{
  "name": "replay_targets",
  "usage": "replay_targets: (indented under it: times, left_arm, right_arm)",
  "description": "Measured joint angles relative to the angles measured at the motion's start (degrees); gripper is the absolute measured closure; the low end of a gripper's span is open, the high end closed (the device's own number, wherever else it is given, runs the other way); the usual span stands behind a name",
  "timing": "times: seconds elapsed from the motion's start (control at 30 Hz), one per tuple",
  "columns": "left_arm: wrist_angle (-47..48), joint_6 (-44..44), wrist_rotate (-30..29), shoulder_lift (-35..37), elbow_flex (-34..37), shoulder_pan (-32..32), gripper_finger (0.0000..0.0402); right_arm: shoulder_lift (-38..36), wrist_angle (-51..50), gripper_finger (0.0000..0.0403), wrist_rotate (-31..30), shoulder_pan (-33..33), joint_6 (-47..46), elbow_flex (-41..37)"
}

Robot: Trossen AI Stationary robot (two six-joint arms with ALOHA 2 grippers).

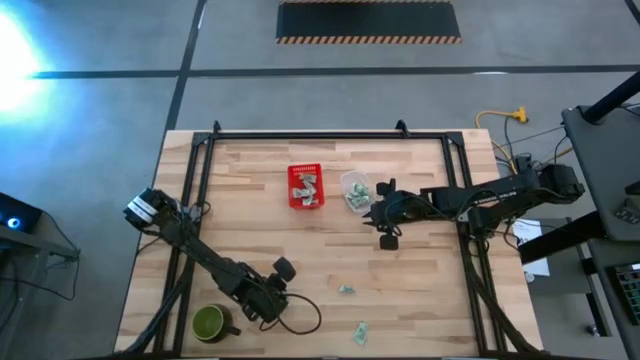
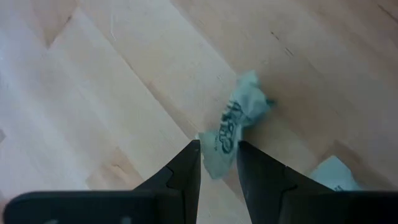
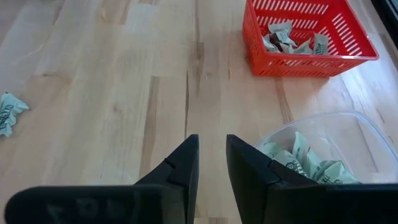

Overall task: Pick and place items into bin
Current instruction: Put the white stevia packet into the red bin

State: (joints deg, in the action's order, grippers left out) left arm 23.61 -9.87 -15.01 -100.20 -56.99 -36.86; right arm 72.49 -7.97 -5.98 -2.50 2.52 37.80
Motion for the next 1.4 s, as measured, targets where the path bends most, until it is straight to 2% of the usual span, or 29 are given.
replay_targets:
  times: [0.23,0.57,0.8,1.1,1.27,1.4]
  left_arm:
    - [-0.1,0.0,-0.1,0.1,-1.0,0.0,0.0322]
    - [-0.1,0.5,0.5,0.2,-1.3,0.0,0.0397]
    - [0.0,0.5,-0.6,0.3,-1.4,0.0,0.0401]
    - [0.0,0.5,-13.4,3.3,-2.7,3.3,0.0401]
    - [2.0,0.4,-21.7,4.9,-2.6,9.1,0.0401]
    - [3.4,0.2,-24.6,6.4,-2.6,16.2,0.0401]
  right_arm:
    - [0.0,0.1,0.0336,0.0,0.0,0.0,-0.1]
    - [0.0,0.2,0.0337,0.0,0.0,0.0,-0.1]
    - [0.0,0.2,0.0344,0.0,0.0,0.0,-0.1]
    - [0.0,0.2,0.0342,0.0,0.0,0.0,-0.1]
    - [0.0,0.2,0.0346,0.0,0.0,0.0,-0.1]
    - [0.0,0.3,0.0346,0.0,0.0,0.0,-0.1]
